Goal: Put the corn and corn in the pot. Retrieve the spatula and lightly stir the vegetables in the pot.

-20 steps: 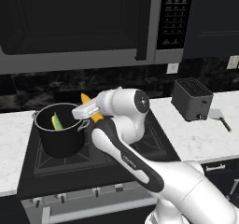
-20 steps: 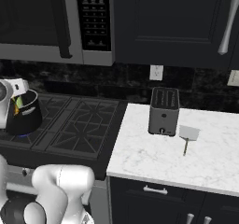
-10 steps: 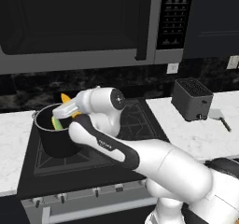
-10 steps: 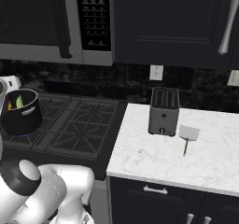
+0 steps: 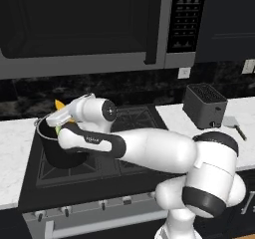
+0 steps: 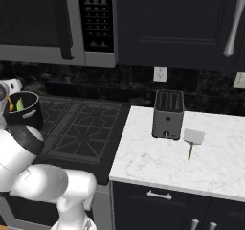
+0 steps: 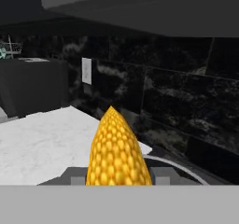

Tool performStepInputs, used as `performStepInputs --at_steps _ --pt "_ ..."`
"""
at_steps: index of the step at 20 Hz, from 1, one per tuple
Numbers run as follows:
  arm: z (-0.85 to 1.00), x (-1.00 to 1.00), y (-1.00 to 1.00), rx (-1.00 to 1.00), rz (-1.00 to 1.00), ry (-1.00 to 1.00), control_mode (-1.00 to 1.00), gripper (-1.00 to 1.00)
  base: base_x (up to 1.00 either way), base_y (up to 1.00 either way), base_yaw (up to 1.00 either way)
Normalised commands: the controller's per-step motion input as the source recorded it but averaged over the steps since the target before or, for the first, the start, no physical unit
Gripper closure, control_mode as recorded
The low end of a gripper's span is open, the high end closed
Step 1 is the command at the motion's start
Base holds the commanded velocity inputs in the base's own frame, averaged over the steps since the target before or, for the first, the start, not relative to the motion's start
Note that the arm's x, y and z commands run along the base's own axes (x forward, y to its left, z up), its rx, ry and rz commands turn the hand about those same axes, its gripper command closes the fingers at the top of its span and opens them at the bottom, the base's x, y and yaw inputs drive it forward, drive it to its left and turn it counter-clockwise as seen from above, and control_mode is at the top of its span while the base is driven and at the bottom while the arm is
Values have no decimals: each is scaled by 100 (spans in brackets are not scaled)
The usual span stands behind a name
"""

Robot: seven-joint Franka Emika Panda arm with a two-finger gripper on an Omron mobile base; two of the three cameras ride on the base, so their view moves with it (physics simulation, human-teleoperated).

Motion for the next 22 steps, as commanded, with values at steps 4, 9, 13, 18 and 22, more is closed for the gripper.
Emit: performStepInputs --at_steps 4,9,13,18,22 --pt "-16 59 31 0 0 0 -100 100 0 0 0" --pt "-33 64 29 0 0 1 -100 100 0 0 0" --pt "-23 54 38 0 0 0 -100 100 0 0 0" --pt "-18 31 36 1 0 1 -100 100 0 0 0" --pt "-16 2 34 1 0 3 -100 100 0 0 0"
